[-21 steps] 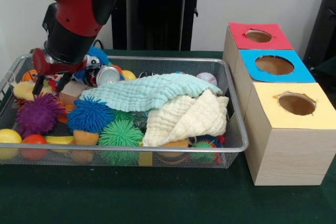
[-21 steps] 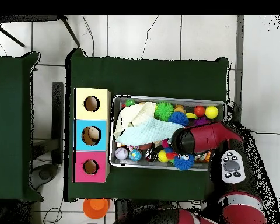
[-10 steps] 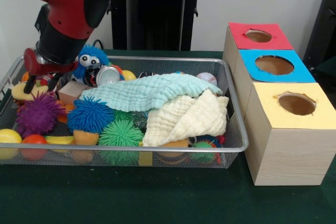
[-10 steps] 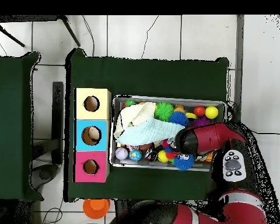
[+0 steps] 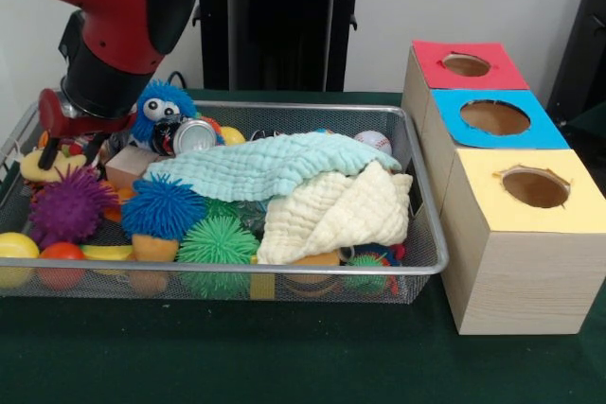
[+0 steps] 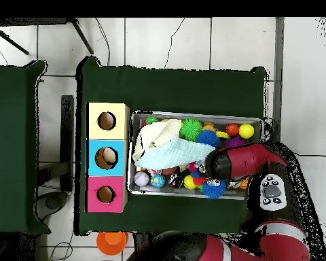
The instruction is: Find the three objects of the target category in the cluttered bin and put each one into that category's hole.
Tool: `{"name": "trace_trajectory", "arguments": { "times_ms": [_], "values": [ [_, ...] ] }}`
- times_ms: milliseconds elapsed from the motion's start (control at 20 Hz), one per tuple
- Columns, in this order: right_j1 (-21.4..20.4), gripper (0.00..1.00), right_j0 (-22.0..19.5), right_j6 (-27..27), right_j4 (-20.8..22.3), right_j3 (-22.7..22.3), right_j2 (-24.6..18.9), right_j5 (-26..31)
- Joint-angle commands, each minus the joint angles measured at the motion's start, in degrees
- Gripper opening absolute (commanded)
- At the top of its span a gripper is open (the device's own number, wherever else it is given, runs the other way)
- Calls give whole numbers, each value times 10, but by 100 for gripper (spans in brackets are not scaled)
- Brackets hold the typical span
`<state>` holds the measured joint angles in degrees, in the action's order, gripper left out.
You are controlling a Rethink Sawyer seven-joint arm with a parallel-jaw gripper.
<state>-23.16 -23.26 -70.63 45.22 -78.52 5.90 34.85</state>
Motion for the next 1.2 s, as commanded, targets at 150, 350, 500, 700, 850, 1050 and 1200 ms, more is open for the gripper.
{"name": "trace_trajectory", "arguments": {
  "times_ms": [150,350,500,700,850,1050,1200],
  "values": [
    [30,100,-19,32,28,11,-32,-1],
    [23,0,-36,63,27,0,-53,-12],
    [23,0,-39,62,27,-2,-55,-15],
    [20,0,-42,67,30,-5,-58,-13],
    [19,0,-42,64,31,-11,-60,-17],
    [6,0,-50,58,23,-29,-79,-44],
    [-25,0,-53,66,10,-59,-89,-35]
  ]
}}
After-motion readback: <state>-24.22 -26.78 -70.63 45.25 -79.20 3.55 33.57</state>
